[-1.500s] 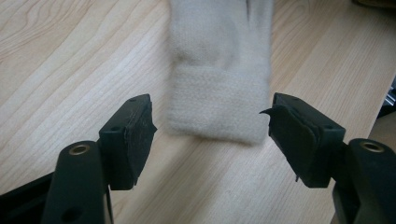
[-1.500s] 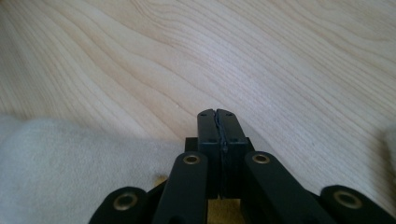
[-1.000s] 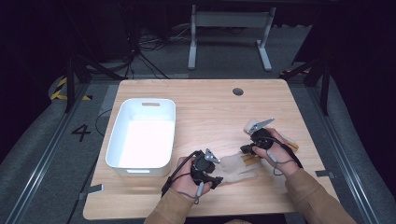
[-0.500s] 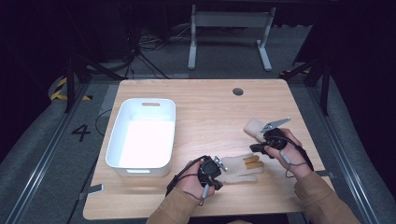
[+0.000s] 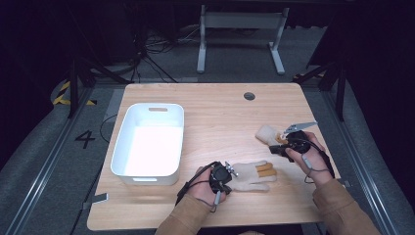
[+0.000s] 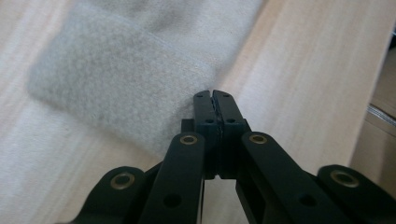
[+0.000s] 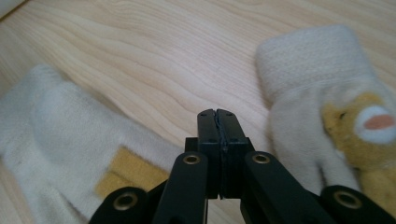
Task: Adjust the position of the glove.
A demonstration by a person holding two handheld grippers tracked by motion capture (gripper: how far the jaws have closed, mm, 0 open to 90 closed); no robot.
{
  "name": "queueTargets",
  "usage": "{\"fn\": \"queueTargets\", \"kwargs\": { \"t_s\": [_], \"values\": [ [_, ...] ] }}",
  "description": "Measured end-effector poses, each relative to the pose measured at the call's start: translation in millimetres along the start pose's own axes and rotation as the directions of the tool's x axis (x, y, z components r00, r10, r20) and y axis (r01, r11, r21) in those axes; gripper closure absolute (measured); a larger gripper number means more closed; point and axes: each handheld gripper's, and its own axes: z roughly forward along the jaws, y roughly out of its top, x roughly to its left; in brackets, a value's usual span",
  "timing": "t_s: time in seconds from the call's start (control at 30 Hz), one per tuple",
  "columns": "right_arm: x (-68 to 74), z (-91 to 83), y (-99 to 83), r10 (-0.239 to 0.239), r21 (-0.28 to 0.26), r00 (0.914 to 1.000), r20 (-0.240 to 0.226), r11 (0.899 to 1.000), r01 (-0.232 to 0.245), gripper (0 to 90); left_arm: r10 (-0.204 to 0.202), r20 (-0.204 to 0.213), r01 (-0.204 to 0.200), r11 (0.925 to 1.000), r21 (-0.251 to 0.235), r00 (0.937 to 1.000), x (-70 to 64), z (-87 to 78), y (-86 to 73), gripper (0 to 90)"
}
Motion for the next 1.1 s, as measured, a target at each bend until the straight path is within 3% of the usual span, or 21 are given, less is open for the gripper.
{"fn": "queueTargets", "kwargs": {
  "t_s": [0.27,0.4,0.47,0.5,0.6,0.7,0.8,0.9,1.03,1.1],
  "values": [
    [-7.1,-6.8,-1.4,0.011,-0.044,0.9997,0.022,0.999,-0.01,90.0,-0.043,-0.038,0.04,0.9968,-0.07,0.9983,6.9,-3.0,0.2,89.3],
    [-11.4,-10.4,-1.9,0.026,-0.065,0.9995,0.021,0.998,-0.024,90.0,-0.045,-0.048,0.04,0.9939,-0.102,0.9978,5.7,-8.9,-0.4,83.7],
    [-13.3,-13.5,-1.7,0.032,-0.087,0.9992,0.022,0.996,-0.03,89.8,-0.057,-0.045,0.05,0.9889,-0.14,0.9974,3.4,-16.3,-0.3,76.9],
    [-14.5,-15.3,-1.6,0.034,-0.104,0.9988,0.037,0.994,-0.03,87.8,-0.065,-0.052,0.056,0.9854,-0.161,0.9965,2.7,-20.9,-0.4,70.5],
    [-19.6,-19.3,-2.4,0.061,-0.152,0.9964,0.06,0.987,-0.051,79.6,-0.082,-0.075,0.065,0.9763,-0.207,0.9938,3.1,-34.7,-1.7,67.4],
    [-24.3,-19.0,-4.0,0.067,-0.165,0.9951,0.073,0.985,-0.055,70.0,-0.105,-0.092,0.08,0.9674,-0.24,0.9902,5.3,-44.5,-5.2,67.1],
    [-30.1,-16.5,-6.0,0.072,-0.189,0.9902,0.12,0.981,-0.048,62.4,-0.128,-0.102,0.097,0.9606,-0.26,0.9866,8.1,-50.7,-8.9,65.1],
    [-35.9,-11.5,-8.9,0.087,-0.193,0.9852,0.148,0.979,-0.057,56.8,-0.146,-0.116,0.109,0.9545,-0.278,0.9825,11.2,-54.0,-11.7,61.5],
    [-44.3,-0.9,-12.3,0.1,-0.174,0.9816,0.162,0.982,-0.071,54.5,-0.158,-0.105,0.122,0.9495,-0.289,0.9819,14.1,-55.1,-13.4,60.8],
    [-46.8,3.6,-14.2,0.104,-0.163,0.9776,0.183,0.984,-0.074,53.2,-0.158,-0.107,0.122,0.95,-0.287,0.9815,15.6,-54.9,-13.7,60.4]
  ]
}}
